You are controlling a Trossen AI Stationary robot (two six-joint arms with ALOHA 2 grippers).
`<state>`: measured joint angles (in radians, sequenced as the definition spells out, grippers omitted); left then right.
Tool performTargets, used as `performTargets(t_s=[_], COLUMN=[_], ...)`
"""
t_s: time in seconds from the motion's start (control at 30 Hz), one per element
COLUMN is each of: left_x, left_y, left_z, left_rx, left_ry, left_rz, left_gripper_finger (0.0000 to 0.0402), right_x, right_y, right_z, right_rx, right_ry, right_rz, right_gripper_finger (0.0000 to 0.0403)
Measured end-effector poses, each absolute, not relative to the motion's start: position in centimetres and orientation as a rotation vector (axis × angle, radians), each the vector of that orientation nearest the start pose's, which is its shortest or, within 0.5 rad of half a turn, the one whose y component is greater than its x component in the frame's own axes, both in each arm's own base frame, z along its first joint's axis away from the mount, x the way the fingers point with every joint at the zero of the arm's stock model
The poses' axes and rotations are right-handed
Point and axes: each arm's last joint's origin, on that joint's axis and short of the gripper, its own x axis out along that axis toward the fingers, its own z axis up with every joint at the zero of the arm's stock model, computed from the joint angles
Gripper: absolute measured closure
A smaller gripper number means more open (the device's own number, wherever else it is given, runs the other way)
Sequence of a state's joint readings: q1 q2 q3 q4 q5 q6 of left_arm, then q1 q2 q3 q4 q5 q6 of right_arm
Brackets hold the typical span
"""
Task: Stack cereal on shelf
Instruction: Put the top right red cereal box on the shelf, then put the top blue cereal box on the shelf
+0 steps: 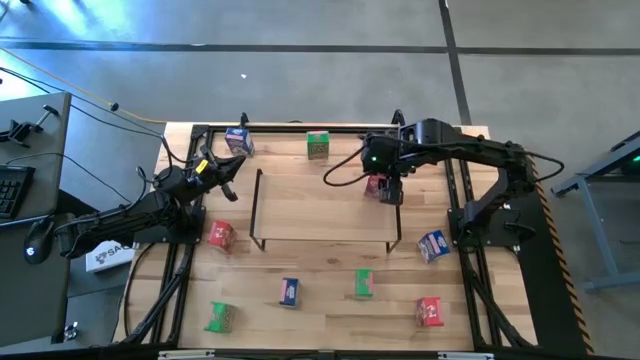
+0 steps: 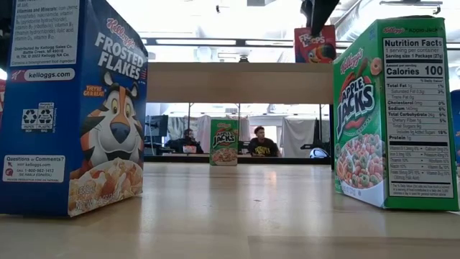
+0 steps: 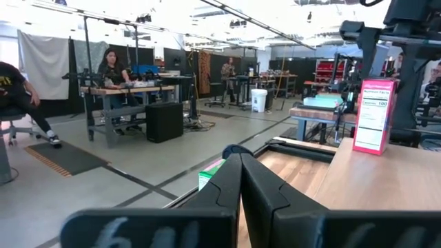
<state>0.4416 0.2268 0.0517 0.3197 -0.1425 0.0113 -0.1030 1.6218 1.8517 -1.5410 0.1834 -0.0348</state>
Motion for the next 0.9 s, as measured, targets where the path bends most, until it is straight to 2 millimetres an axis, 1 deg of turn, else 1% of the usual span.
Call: performTargets(t_s=[0.13,0.4,0.5,0.57,0.67,0.83,0.9], left_x=[9.8,9.8,9.8,9.8,9.8,9.8,9.8], left_y=[5.1,5.1,5.1,5.1,5.1,5.0,5.0], left_z=[19.3,19.3,19.3,19.3,19.3,19.3,19.3], left_rx=[0.033,0.033,0.024,0.018,0.008,-0.001,0.0], left_ry=[-0.141,-0.141,-0.144,-0.147,-0.149,-0.152,-0.151], left_rz=[0.584,0.584,0.583,0.582,0.581,0.567,0.547], left_gripper_finger=[0.0401,0.0401,0.0401,0.0401,0.0401,0.0401,0.0401], right_x=[28.1,27.2,26.5,26.0,25.4,25.3,24.9], right_y=[-3.4,-3.3,-3.5,-3.9,-4.9,-6.7,-7.4], right_z=[39.9,44.4,45.8,46.4,46.7,45.8,45.4], right_rx=[-0.09,-0.082,-0.089,-0.1,-0.123,-0.169,-0.176], right_ry=[1.27,1.073,1.03,1.019,1.002,0.962,0.915], right_rz=[-0.218,-0.236,-0.247,-0.269,-0.29,-0.295,-0.292], right_gripper_finger=[0.0182,0.0184,0.0198,0.022,0.0273,0.0381,0.0395])
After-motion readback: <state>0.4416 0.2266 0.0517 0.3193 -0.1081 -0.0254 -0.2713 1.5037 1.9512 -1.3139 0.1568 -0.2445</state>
